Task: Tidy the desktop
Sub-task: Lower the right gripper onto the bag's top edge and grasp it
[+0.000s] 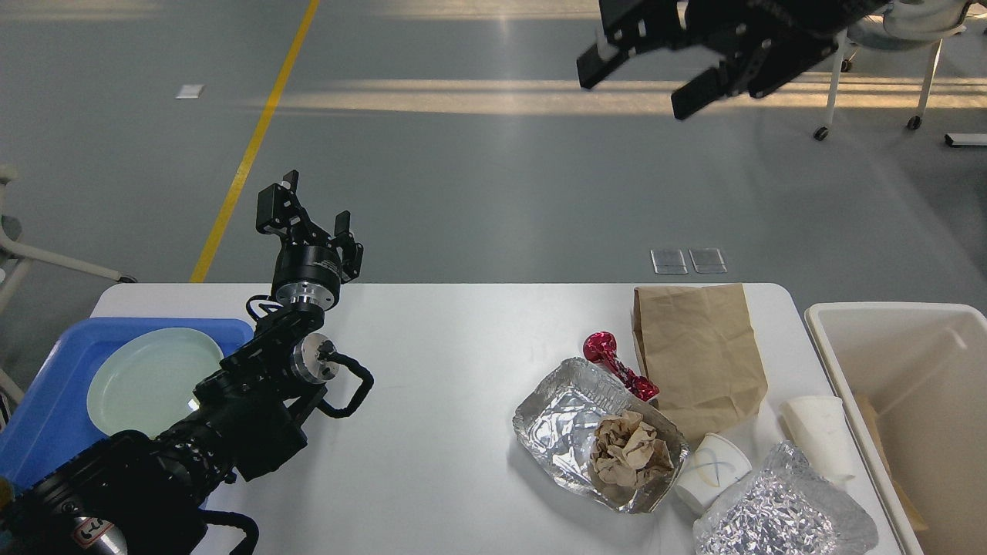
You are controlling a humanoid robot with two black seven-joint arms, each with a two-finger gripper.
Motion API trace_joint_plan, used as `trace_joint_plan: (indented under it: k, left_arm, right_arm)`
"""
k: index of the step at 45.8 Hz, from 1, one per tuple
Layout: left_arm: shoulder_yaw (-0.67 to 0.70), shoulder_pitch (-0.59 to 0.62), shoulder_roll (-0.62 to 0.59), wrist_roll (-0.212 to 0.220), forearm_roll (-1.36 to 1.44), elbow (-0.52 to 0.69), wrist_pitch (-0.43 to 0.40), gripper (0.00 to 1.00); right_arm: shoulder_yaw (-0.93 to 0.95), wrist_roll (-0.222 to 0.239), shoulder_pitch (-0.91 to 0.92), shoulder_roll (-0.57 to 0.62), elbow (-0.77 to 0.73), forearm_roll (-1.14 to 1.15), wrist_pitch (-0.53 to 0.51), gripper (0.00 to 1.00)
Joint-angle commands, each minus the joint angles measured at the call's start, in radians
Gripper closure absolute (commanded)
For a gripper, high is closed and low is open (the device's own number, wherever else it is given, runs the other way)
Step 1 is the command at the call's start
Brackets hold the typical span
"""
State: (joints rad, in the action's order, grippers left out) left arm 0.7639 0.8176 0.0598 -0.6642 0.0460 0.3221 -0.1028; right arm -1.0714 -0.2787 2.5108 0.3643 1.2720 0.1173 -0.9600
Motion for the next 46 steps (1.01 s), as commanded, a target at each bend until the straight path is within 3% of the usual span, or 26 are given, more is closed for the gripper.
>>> trace_joint_plan:
  k: [1,7,14,29,46]
  left_arm:
    - [0.000,0.000,0.000,0.000,0.000,0.000,0.000,0.01]
    - [0.000,0.000,0.000,0.000,0.000,0.000,0.000,0.01]
    - [0.000,0.000,0.000,0.000,0.000,0.000,0.000,0.01]
    - [0.000,0.000,0.000,0.000,0.000,0.000,0.000,0.01]
    - [0.000,0.000,0.000,0.000,0.000,0.000,0.000,0.01]
  right_arm:
    - [-0.004,0.044,-0.142,-0.013,0.000,0.005,0.010,0.00]
    - [-0.007,0.119,-0.321,-0.016,-0.022,0.053,0.200,0.00]
    - [-0.009,0.127,-0.556,-0.022,-0.118,0.143,0.394,0.00]
    - [-0.016,0.119,-1.047,-0.104,-0.577,0.170,0.552,0.00]
    - [-0.022,0.122,-1.201,-0.117,-0.629,0.298,0.669,0.01]
